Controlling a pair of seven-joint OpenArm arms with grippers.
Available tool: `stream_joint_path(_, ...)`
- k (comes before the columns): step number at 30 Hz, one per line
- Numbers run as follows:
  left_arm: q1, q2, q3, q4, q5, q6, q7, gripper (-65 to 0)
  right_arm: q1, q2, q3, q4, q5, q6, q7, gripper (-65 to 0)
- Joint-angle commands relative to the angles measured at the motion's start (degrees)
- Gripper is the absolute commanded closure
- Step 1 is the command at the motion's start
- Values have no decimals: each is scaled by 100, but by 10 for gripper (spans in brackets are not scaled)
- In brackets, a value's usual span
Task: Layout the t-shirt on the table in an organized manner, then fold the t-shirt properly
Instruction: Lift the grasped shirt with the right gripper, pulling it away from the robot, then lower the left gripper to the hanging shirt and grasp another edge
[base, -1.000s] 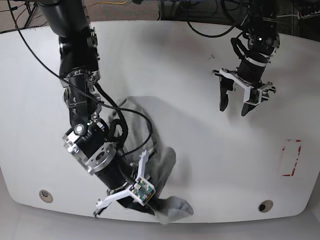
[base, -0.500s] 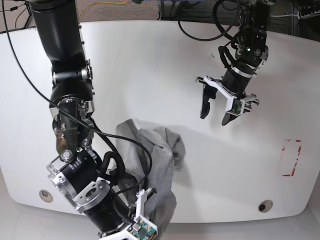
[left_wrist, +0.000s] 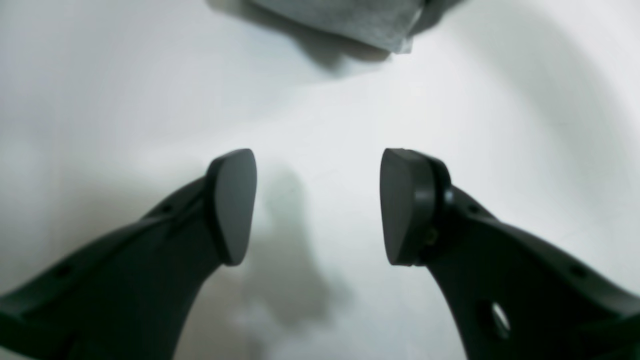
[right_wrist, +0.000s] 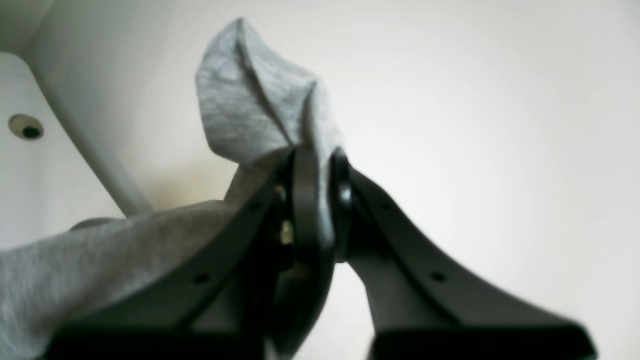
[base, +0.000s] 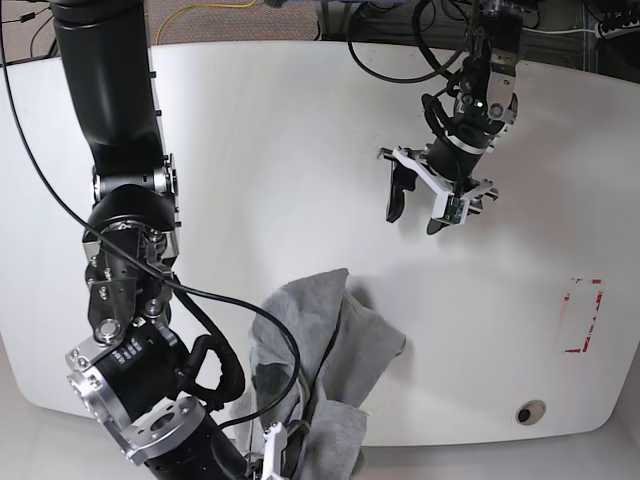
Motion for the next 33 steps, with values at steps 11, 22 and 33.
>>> stream_joint_path(11, -783, 395, -1, -635, -22, -8, -204, -371, 245, 8, 40, 61, 23, -69, 107, -6)
stream_joint_path(22, -1477, 501, 236, -1497, -22, -8, -204, -371, 245, 8, 49, 61, 31, -69, 107, -6)
stream_joint_path(33, -2515, 483, 227, -2684, -22, 18, -230, -371, 218, -1, 49, 61, 40, -69, 107, -6)
